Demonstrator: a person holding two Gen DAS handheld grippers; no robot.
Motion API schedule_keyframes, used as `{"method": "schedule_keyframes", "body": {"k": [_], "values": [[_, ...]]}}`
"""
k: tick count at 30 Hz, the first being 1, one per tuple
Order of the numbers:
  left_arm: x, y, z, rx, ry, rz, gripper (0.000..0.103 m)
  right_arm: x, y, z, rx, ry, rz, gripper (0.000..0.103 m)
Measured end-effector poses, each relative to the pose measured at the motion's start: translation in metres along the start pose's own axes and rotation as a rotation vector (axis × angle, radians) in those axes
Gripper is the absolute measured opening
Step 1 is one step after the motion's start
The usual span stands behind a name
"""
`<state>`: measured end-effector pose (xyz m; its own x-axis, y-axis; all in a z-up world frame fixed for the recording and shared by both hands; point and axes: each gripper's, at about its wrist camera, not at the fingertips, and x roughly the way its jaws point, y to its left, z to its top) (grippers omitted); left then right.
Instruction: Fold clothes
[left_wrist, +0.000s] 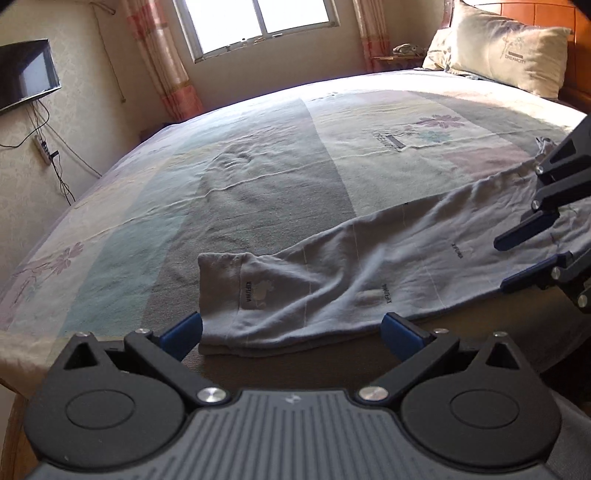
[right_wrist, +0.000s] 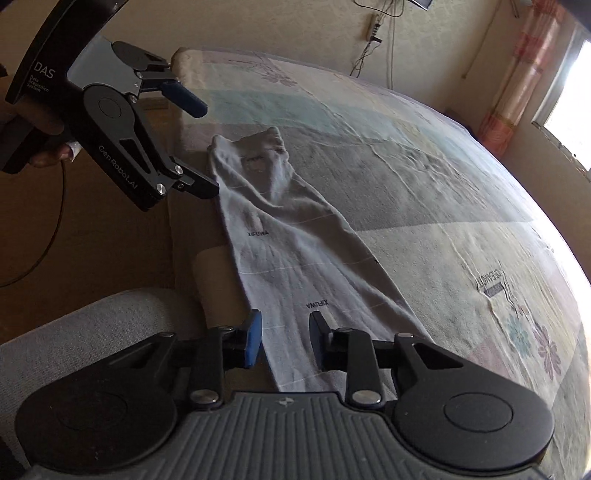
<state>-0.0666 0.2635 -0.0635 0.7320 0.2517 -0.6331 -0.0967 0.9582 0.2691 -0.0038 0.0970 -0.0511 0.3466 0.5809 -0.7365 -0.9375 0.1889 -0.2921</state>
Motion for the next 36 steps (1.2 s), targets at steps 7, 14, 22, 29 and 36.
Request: {"method": "schedule_keyframes", "body": {"k": [7, 14, 22, 29, 36], "values": [[0.008, -0.006, 0.003, -0.042, 0.007, -0.029, 0.102, 0.004, 0.004, -0.008, -0.035, 0.057, -0.025, 0.029], [0.013, -0.001, 0.009, -0.133, -0.009, -0.060, 0.102, 0.000, 0.005, -0.018, -0.065, 0.080, -0.030, 0.004], [0.019, 0.000, 0.011, -0.193, -0.008, -0.090, 0.102, -0.011, -0.004, -0.019, -0.038, 0.067, -0.046, 0.002], [0.046, 0.003, 0.019, -0.190, 0.001, -0.120, 0.102, -0.007, -0.009, -0.025, 0.000, 0.097, -0.031, 0.002], [0.086, 0.022, 0.024, -0.200, 0.011, -0.086, 0.102, -0.013, -0.014, -0.022, 0.036, 0.067, -0.030, 0.010]]}}
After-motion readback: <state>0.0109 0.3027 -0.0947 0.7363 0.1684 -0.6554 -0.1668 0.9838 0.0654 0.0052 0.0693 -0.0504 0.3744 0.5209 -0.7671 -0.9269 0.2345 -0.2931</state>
